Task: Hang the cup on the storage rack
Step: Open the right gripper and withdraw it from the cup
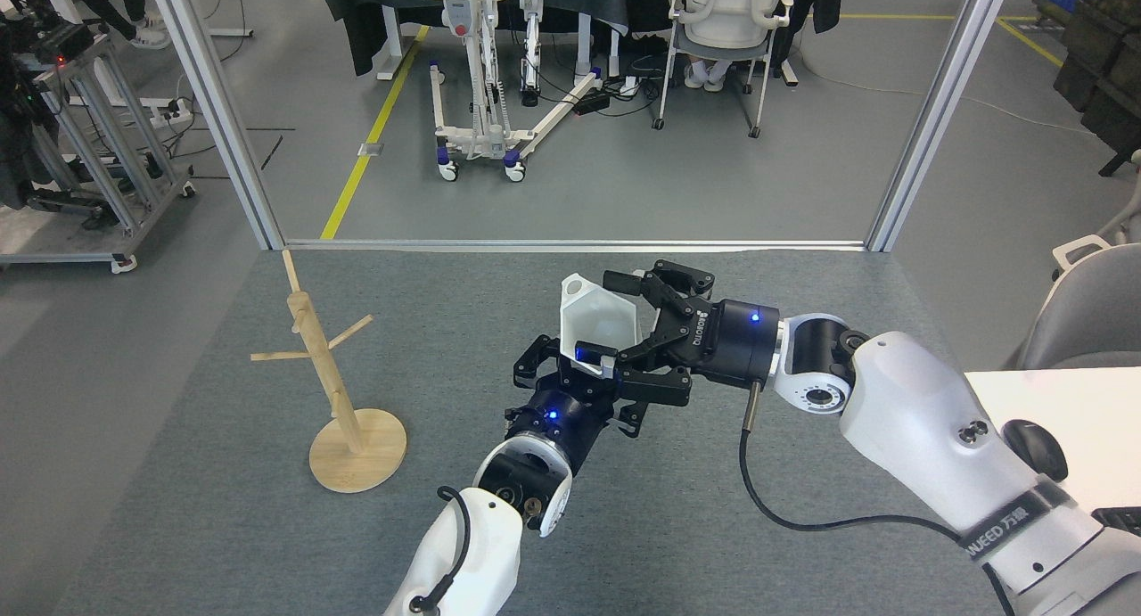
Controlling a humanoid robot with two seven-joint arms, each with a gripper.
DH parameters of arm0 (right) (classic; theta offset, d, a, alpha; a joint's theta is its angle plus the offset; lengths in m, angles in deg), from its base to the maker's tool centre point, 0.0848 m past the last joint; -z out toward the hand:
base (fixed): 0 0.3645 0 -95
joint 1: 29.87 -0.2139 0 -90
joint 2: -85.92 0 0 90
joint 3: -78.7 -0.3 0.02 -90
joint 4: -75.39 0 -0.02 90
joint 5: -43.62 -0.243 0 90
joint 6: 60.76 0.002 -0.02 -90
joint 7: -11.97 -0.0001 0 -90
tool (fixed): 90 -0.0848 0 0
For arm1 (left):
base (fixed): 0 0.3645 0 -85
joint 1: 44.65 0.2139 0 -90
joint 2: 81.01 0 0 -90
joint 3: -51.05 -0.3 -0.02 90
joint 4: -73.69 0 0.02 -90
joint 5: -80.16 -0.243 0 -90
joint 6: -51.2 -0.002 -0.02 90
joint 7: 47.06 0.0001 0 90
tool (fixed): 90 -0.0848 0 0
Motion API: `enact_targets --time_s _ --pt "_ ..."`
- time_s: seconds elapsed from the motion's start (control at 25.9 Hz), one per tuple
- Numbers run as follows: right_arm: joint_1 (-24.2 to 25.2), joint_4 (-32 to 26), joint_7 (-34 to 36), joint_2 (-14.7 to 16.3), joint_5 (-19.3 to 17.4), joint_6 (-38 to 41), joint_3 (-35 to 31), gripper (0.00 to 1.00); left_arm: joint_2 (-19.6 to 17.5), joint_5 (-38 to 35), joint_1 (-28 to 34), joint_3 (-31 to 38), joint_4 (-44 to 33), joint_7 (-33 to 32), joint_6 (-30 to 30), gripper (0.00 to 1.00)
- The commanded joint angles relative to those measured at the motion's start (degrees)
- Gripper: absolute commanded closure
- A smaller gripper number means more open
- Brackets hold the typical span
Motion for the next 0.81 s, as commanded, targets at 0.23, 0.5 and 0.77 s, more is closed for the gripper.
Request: enact_targets --time_s 0.23,0.5,0.77 --pt "-0.13 -3.76 -0.02 0.39 -3.51 0.55 -5.70 0.02 -0.08 -0.01 0.09 -0.09 -0.45 0.41 -0.07 1.00" --pt "0.05 -2.70 -0.02 1.79 -5.88 -1.20 -13.78 0.02 -0.25 -0.10 0.09 0.18 -0.36 0.41 0.02 1.00" --pt "4.26 2.04 -0.19 3.29 -5.36 -17.11 -18.88 0.02 -0.34 -0.19 1.67 0.27 -2.20 1.82 -0.07 0.99"
